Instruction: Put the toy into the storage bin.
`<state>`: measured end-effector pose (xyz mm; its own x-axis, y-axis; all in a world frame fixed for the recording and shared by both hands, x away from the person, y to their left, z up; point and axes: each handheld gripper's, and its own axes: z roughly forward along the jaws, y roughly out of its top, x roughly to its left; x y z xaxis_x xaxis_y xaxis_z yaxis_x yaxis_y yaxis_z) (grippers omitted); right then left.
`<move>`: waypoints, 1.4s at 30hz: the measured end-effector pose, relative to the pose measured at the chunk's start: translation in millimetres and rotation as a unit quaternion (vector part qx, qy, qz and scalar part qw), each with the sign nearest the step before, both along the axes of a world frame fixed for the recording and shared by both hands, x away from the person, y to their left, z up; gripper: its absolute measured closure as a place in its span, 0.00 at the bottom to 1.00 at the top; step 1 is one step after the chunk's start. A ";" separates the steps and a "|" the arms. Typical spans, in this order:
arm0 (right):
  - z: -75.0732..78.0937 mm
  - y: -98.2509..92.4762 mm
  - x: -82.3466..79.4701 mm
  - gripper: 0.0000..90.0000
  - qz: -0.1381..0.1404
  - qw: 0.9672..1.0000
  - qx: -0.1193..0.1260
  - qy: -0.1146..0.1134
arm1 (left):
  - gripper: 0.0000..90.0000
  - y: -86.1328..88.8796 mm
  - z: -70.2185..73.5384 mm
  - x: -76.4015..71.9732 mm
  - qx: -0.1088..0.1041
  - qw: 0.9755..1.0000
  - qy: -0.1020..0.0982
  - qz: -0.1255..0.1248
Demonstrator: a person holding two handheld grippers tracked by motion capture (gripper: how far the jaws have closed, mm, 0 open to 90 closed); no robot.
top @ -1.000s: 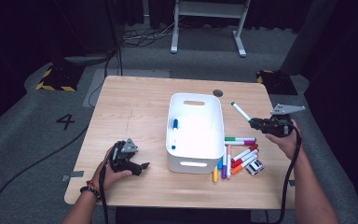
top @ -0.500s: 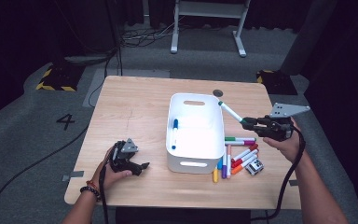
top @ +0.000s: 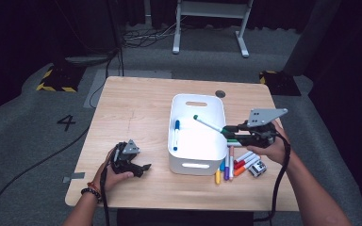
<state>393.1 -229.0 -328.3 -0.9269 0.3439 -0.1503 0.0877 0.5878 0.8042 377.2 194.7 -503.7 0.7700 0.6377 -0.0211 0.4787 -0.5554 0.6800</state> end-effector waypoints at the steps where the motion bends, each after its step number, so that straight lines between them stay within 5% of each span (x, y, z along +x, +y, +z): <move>1: -2.2 11.4 -1.6 0.83 0.014 1.000 -0.016 0.001 | 0.16 0.0 0.0 0.0 0.000 1.000 0.000 0.000; 10: -15.0 44.8 0.1 0.83 0.053 0.995 -0.077 0.020 | 0.16 0.0 0.0 0.0 0.000 1.000 0.000 0.000; 23: -32.3 66.3 1.2 0.83 0.079 0.981 -0.164 0.071 | 0.16 0.0 0.0 0.0 0.000 1.000 0.000 0.000; 37: -36.9 66.7 2.9 0.83 0.074 0.970 -0.212 0.089 | 0.16 0.0 0.0 0.0 0.000 1.000 0.000 0.000; 42: -36.3 66.0 2.0 0.83 0.072 0.970 -0.212 0.091 | 0.16 0.0 0.0 0.0 0.000 1.000 0.000 0.000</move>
